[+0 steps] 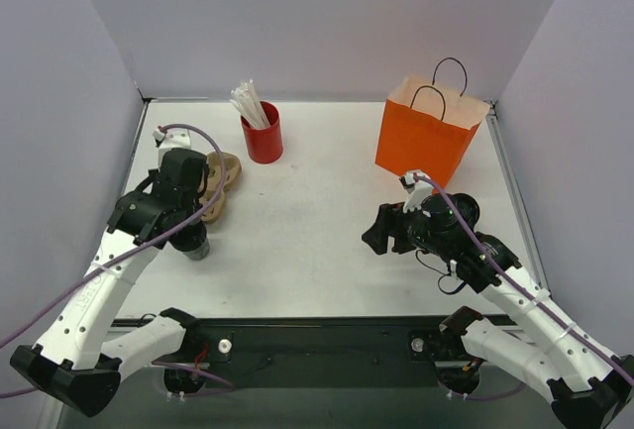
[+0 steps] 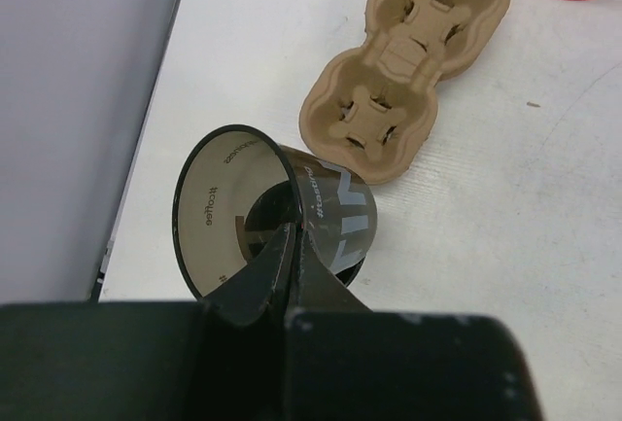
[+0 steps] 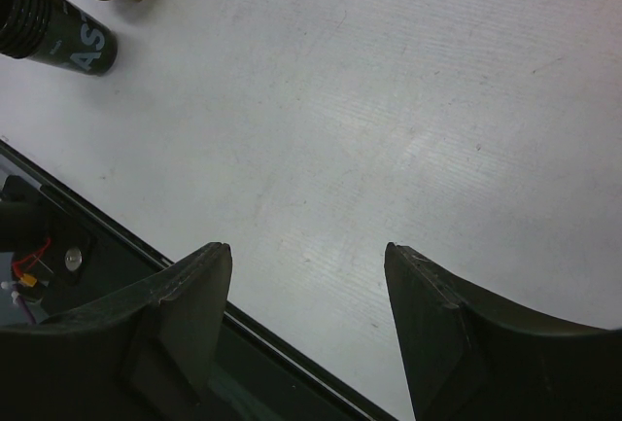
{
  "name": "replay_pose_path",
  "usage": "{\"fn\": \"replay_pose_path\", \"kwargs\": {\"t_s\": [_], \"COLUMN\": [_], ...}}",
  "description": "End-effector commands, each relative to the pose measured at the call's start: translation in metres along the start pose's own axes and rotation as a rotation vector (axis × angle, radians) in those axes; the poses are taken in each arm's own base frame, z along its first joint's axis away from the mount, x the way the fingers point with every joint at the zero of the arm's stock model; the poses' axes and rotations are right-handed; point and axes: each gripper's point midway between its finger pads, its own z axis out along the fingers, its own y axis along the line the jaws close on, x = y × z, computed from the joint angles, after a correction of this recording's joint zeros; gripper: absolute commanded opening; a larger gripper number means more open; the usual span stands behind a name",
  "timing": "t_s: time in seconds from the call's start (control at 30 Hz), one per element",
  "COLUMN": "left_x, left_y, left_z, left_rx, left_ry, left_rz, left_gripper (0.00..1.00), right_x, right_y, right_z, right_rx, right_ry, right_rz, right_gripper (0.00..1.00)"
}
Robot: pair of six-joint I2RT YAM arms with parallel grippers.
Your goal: Pack the takeout coffee
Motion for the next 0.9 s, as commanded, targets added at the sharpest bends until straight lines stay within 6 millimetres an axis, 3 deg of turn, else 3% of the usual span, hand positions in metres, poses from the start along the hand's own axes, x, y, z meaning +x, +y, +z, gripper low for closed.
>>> {"fn": "replay_pose_path", "kwargs": {"t_s": [0.0, 0.17, 0.37, 0.77, 0.87], "left_x": [-0.03, -0.049, -0.054, -0.009, 0.009], "left_y": [0.001, -0.013, -0.065, -0.214, -0.238], "left_z": [-0.019, -0.025, -0.035, -0.035, -0.026], "left_rx": [0.056, 0.1, 0.153, 0.38, 0.372], "left_ry": [-0.066, -0.102, -0.14, -0.139, -0.115], "left_rz": [-0.008, 0.049, 0.146, 0.271, 0.304], "left_gripper": [0.0, 0.0, 0.0, 0.0, 0.0], "right_x": [-0.017, -0.021, -0.025, -0.034, -0.038], "right_y": [0.011, 0.012, 0.004, -0.03, -0.038], "right_z": [-0.007, -0.013, -0.02, -0.055, -0.065], "right_rx": [-0.04, -0.036, 0.01, 0.185, 0.221], "right_ry": [-0.059, -0.079, -0.107, -0.256, -0.312], "right_rz": [0.003, 0.012, 0.019, 0.062, 0.081], "right_gripper": [0.65, 0.65, 0.65, 0.65, 0.65]}}
